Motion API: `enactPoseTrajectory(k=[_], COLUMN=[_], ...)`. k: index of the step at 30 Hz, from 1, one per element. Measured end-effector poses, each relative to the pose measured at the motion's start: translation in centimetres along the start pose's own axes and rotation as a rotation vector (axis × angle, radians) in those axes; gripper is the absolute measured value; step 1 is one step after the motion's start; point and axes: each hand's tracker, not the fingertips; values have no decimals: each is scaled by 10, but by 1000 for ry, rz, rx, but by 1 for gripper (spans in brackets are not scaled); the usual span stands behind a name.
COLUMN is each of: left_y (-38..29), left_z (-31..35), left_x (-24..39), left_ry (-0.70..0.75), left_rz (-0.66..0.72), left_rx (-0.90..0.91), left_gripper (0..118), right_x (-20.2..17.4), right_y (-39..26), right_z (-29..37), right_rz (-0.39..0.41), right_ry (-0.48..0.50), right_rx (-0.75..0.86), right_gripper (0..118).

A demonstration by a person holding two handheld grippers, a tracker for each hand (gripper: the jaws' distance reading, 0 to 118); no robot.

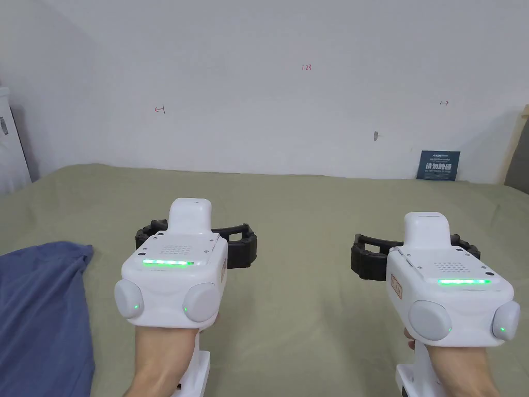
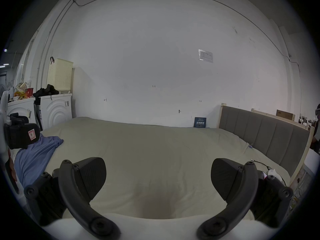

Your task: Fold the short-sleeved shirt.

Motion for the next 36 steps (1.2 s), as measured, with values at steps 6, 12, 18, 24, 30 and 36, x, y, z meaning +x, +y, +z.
enactPoseTrajectory(k=[6,12,18,24,30,36], left_y=[1,1,2,0,2,2], left_z=[1,2,1,1,2,5], left_x=[1,1,0,1,1,4], left_ry=[-3,0,1,-1,-1,-2], left_rz=[-7,-9,0,-12,-6,-37], left_rx=[2,5,2,-3,4,4], left_gripper=[118,118,118,118,118,118], right_x=[1,0,0,2,-1,-3], right_y=[0,-1,0,1,0,0], right_z=[0,1,1,1,1,1], right_rz=[-11,-8,-3,-14,-8,-7], right_ry=[0,1,2,-2,0,-21], right_rx=[3,1,0,3,3,18], right_gripper=[118,118,118,118,118,118])
